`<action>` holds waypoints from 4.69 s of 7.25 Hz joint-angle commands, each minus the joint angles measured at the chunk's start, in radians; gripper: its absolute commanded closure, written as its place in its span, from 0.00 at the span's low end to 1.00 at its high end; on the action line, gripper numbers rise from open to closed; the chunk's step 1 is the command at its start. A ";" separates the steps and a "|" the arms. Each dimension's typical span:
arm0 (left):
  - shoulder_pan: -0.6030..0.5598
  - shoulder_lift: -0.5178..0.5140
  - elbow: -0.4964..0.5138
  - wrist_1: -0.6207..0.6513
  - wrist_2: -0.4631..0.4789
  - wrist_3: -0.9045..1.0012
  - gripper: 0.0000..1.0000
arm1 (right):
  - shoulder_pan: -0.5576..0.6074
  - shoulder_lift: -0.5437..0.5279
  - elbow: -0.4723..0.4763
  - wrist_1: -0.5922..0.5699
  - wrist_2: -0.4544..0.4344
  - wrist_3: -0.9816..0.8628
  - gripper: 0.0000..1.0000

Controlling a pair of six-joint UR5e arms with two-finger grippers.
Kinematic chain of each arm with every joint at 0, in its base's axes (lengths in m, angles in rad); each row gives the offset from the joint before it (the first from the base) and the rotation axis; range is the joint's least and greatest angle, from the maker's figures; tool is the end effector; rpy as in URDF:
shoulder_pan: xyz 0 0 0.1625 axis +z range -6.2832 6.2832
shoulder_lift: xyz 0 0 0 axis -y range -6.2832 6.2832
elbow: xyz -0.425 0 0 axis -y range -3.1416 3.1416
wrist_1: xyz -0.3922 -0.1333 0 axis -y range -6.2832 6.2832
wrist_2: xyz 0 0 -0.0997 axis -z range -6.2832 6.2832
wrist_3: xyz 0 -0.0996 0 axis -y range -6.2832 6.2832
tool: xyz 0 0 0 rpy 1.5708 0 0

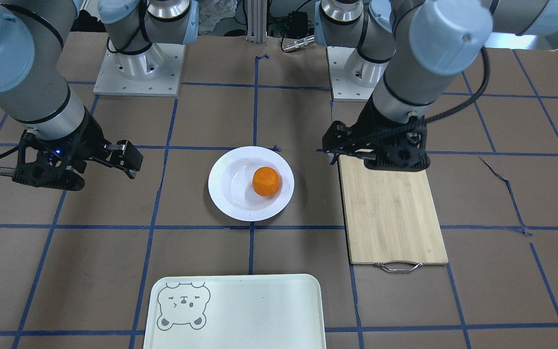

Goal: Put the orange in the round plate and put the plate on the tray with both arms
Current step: 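Raise the left gripper away from the plate, then reach the right gripper down to the rim of the white plate, then grip the plate rim with the right gripper and slide it onto the bear tray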

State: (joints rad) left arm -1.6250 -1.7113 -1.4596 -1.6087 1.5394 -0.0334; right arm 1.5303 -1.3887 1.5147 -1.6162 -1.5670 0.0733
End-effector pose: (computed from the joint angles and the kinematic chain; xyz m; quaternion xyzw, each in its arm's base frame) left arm -0.1657 -0.5361 0.4658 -0.0099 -0.9993 -0.0342 0.0142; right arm 0.1110 -0.5624 0.4239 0.0569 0.9976 0.0403 0.0012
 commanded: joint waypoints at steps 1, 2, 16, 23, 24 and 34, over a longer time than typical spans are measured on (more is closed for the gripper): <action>0.004 0.109 0.004 0.016 0.024 0.018 0.00 | -0.010 0.000 0.001 -0.092 -0.004 -0.009 0.00; -0.019 0.110 -0.007 0.059 0.034 0.011 0.00 | -0.010 0.000 0.002 -0.164 -0.004 -0.009 0.00; -0.021 0.183 -0.102 0.075 0.058 0.015 0.00 | 0.013 0.141 0.406 -0.586 0.454 -0.076 0.00; -0.021 0.184 -0.102 0.075 0.058 0.015 0.00 | 0.097 0.185 0.548 -0.729 0.510 -0.053 0.12; -0.021 0.183 -0.102 0.075 0.058 0.015 0.00 | 0.097 0.183 0.570 -0.752 0.512 -0.053 0.14; -0.021 0.185 -0.102 0.075 0.058 0.015 0.00 | 0.053 0.183 0.460 -0.751 0.580 -0.033 1.00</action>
State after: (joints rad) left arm -1.6460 -1.5263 -1.5616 -1.5340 1.5969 -0.0183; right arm 1.6034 -1.2060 2.0083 -2.3702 -1.0157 0.0271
